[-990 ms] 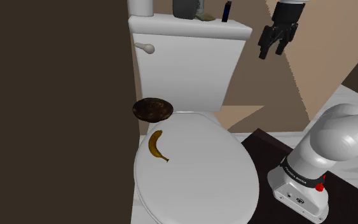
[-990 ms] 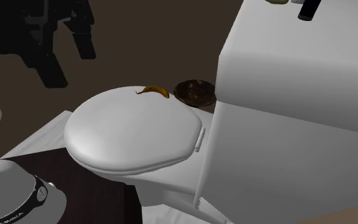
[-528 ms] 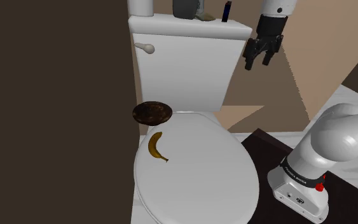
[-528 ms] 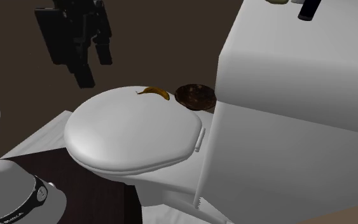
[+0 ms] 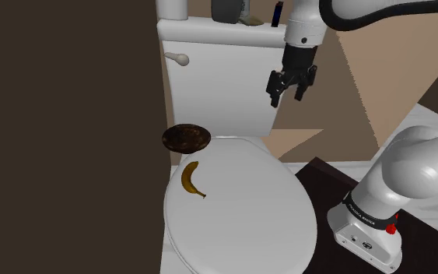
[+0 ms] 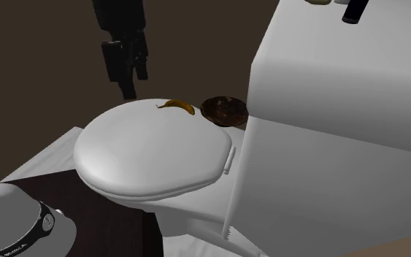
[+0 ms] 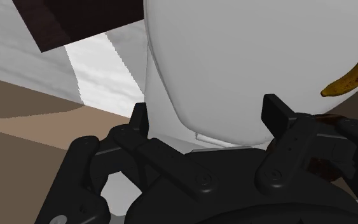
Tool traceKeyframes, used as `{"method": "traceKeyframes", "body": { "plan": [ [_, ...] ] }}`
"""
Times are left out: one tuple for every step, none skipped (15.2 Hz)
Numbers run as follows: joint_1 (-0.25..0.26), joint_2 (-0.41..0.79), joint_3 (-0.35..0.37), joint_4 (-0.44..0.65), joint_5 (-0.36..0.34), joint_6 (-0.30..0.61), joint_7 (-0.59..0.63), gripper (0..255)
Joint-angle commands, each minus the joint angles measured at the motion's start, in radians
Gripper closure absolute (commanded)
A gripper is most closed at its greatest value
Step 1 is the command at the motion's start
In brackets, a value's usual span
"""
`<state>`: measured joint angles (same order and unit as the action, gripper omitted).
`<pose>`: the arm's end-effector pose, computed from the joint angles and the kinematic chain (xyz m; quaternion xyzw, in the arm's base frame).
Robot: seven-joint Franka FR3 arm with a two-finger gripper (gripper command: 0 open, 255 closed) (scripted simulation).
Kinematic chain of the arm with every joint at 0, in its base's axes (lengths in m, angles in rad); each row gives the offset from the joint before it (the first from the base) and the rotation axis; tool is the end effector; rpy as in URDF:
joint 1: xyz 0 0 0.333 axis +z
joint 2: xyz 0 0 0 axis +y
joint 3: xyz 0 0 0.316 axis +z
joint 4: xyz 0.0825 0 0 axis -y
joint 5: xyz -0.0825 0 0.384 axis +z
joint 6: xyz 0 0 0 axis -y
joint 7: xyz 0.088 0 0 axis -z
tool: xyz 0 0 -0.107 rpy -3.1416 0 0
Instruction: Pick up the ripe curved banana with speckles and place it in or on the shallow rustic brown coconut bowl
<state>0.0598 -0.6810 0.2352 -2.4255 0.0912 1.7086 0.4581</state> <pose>0.3253 0.1196 0.5276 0.9925 -0.1160 -0.0128 0.0351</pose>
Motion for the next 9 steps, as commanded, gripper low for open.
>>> {"method": "traceKeyframes", "body": {
  "plan": [
    [0.008, 0.050, 0.043, -0.003, 0.021, 0.054, 0.049, 0],
    [0.012, 0.073, 0.064, -0.002, 0.029, 0.076, 0.072, 0],
    [0.015, 0.097, 0.084, 0.000, 0.037, 0.098, 0.095, 0],
    [0.017, 0.123, 0.104, 0.004, 0.043, 0.121, 0.118, 0],
    [0.019, 0.150, 0.124, 0.009, 0.048, 0.143, 0.141, 0],
    [0.021, 0.178, 0.145, 0.015, 0.051, 0.165, 0.165, 0],
    [0.022, 0.208, 0.165, 0.023, 0.053, 0.187, 0.189, 0],
    [0.022, 0.239, 0.186, 0.032, 0.054, 0.209, 0.213, 0],
    [0.022, 0.271, 0.206, 0.042, 0.052, 0.231, 0.239, 0]
  ]
}}
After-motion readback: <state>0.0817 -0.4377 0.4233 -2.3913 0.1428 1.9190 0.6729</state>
